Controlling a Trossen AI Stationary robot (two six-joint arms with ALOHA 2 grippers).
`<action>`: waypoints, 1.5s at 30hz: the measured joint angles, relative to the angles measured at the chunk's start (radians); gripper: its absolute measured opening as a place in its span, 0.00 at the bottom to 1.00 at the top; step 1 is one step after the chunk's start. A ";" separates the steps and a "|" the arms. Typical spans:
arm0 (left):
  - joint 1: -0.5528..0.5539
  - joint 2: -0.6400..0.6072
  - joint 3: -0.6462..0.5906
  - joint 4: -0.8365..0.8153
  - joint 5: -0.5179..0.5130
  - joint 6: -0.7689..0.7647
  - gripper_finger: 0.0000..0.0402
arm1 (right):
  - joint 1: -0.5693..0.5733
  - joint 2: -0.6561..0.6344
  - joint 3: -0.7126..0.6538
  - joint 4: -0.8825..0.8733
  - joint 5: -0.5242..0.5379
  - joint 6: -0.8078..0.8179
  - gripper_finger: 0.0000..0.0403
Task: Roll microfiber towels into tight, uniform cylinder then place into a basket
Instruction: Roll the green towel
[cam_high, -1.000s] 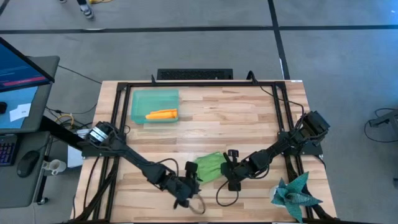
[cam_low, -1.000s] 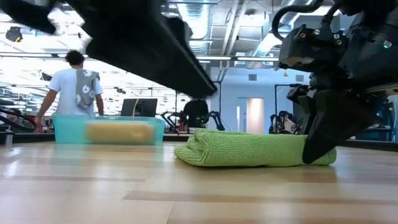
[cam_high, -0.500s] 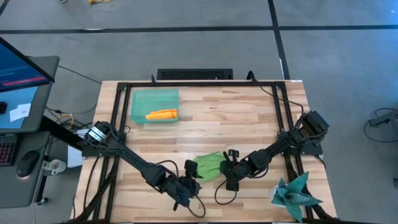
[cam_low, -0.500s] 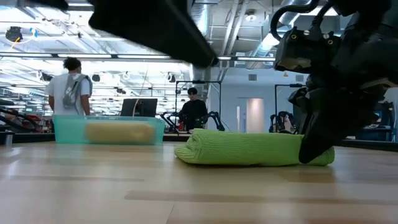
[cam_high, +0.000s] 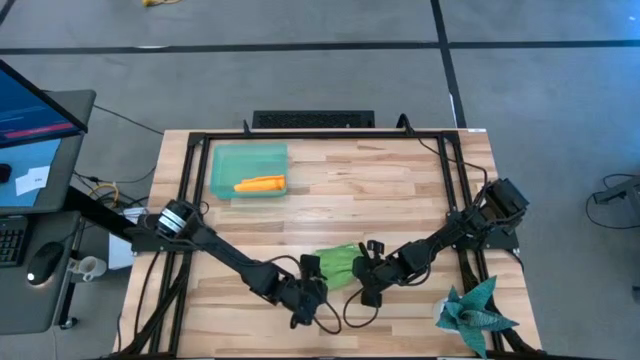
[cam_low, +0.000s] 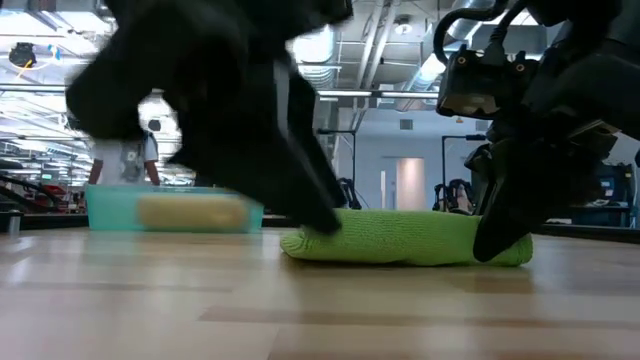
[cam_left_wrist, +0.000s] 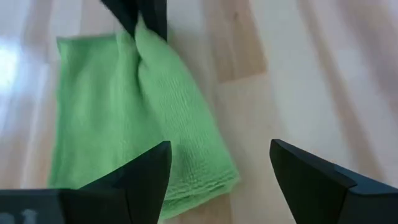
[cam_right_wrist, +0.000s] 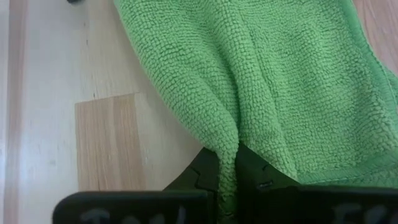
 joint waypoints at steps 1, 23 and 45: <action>0.000 0.015 0.003 -0.001 -0.011 0.000 0.66 | 0.000 0.000 0.001 -0.003 -0.001 0.000 0.10; 0.055 0.065 0.015 -0.075 0.083 -0.201 0.32 | -0.003 0.004 0.045 -0.017 -0.258 0.000 0.09; 0.089 0.002 0.008 -0.107 0.577 -0.670 0.06 | -0.084 0.053 0.043 0.056 -0.873 0.241 0.08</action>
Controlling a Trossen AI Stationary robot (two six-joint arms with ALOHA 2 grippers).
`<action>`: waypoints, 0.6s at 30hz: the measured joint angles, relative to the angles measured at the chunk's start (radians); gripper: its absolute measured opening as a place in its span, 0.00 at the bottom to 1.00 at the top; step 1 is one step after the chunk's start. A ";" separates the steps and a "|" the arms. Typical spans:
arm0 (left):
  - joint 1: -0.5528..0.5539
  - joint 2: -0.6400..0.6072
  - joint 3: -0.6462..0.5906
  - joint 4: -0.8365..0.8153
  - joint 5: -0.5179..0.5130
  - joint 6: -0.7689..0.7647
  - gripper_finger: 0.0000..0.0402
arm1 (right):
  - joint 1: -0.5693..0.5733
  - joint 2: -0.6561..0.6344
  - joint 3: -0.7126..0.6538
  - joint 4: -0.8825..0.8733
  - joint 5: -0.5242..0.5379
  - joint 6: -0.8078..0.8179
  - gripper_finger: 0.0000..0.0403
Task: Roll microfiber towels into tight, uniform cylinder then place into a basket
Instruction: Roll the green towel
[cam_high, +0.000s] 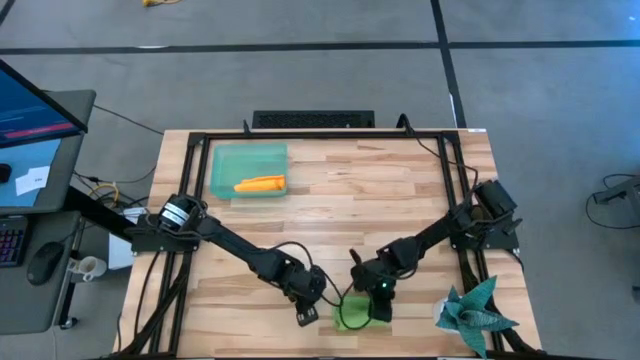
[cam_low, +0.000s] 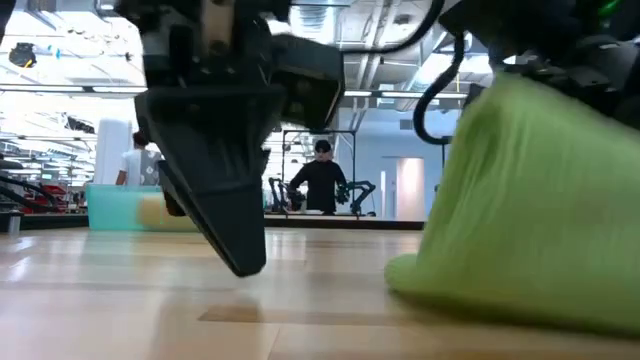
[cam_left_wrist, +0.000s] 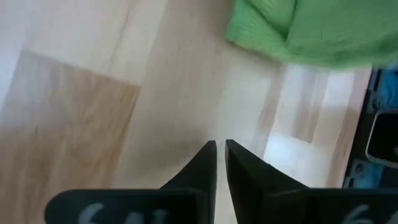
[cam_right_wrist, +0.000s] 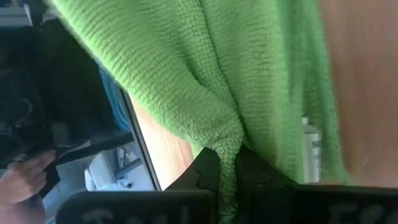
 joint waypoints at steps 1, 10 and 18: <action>-0.004 -0.004 0.000 -0.001 -0.018 0.030 0.05 | -0.002 -0.002 -0.001 -0.003 0.002 -0.002 0.08; -0.094 -0.024 0.051 0.006 -0.245 0.278 0.00 | -0.048 -0.001 0.001 0.014 0.037 0.028 0.08; -0.211 -0.025 0.158 0.042 -0.481 0.532 0.00 | -0.080 -0.001 0.001 0.014 0.052 0.028 0.08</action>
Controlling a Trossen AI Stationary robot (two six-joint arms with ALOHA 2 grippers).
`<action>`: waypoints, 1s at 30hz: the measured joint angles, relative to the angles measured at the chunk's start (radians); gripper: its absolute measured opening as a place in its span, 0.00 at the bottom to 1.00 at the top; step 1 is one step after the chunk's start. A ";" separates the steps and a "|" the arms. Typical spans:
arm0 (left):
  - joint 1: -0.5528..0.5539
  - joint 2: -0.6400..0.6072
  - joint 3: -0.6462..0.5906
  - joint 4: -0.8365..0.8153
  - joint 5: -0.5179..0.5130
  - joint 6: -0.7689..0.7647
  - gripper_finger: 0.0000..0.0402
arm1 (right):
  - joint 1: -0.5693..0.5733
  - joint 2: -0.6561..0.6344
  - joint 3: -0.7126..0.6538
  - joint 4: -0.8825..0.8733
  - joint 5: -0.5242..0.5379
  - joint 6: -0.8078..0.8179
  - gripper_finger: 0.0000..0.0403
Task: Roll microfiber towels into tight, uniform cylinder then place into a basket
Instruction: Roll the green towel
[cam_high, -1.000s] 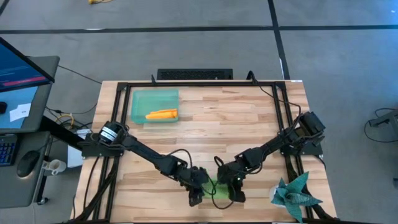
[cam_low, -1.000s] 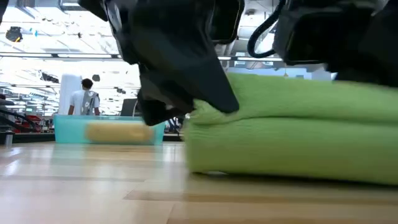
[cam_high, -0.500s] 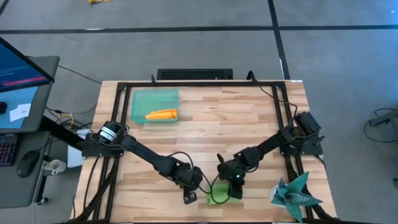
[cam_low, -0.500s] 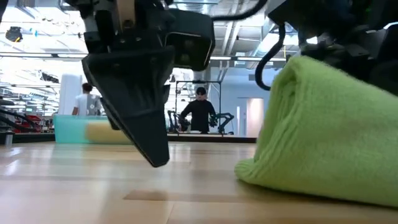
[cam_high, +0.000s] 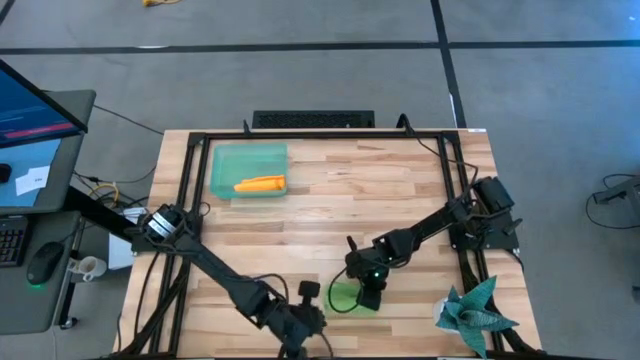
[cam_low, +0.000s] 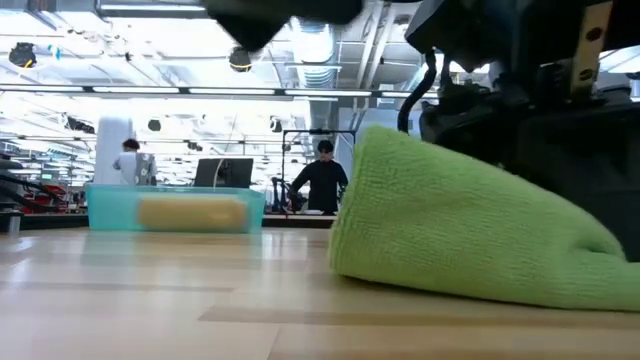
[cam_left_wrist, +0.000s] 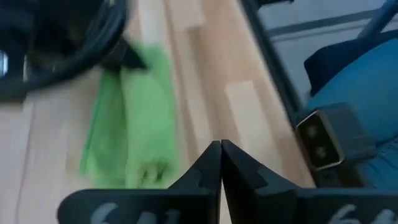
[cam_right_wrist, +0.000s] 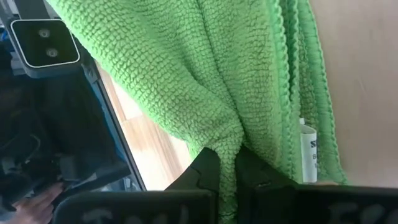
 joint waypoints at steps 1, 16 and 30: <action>-0.005 0.000 0.000 0.022 -0.011 0.031 0.00 | -0.004 0.000 0.000 0.000 0.001 0.000 0.08; 0.116 0.111 0.000 0.137 0.024 0.111 0.00 | -0.011 0.000 0.000 0.004 0.002 -0.008 0.08; 0.172 0.188 0.005 0.052 0.024 -0.048 0.00 | -0.010 0.000 0.000 0.004 0.002 -0.008 0.13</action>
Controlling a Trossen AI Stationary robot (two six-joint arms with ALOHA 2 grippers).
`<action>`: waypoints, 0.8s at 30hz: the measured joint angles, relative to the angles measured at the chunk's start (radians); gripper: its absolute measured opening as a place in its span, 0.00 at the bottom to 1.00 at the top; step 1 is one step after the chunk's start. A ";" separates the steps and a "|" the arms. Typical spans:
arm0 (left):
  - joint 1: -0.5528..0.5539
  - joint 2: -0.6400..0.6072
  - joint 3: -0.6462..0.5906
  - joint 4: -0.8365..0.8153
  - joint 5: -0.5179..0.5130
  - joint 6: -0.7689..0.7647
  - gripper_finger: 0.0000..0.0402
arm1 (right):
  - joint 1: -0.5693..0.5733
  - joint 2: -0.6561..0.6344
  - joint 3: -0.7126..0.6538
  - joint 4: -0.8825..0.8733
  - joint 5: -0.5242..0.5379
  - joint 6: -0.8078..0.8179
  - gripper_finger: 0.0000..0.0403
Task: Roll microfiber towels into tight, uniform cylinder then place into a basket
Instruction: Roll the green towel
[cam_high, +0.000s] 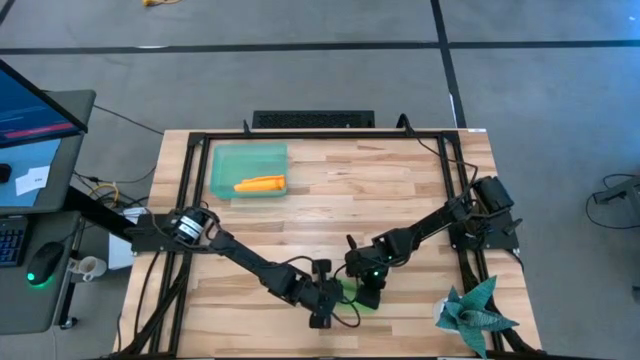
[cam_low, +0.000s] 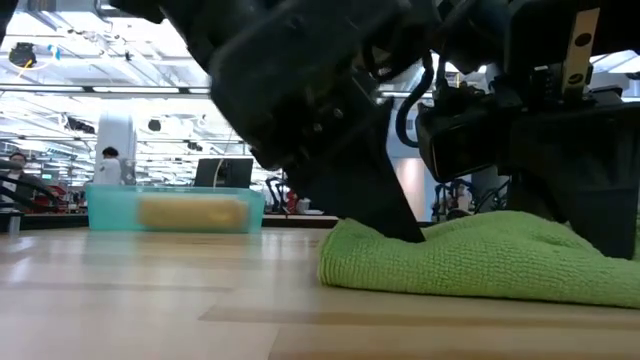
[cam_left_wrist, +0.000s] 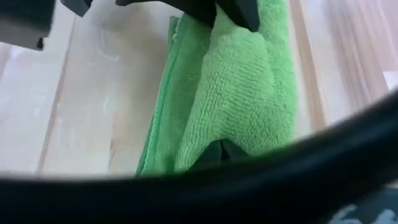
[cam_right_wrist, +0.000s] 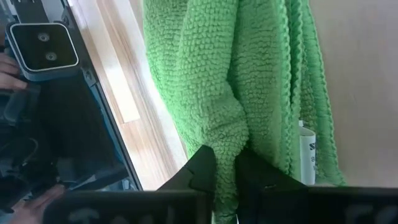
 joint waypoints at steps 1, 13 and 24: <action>0.004 0.006 0.000 0.005 0.007 -0.007 0.00 | 0.000 0.000 0.000 -0.002 0.000 -0.001 0.14; 0.014 0.011 0.003 -0.009 0.019 -0.116 0.00 | -0.002 0.001 0.000 -0.013 -0.091 -0.024 0.39; 0.030 0.013 0.000 0.016 0.013 -0.253 0.00 | 0.001 -0.176 -0.003 -0.312 0.106 -0.182 0.44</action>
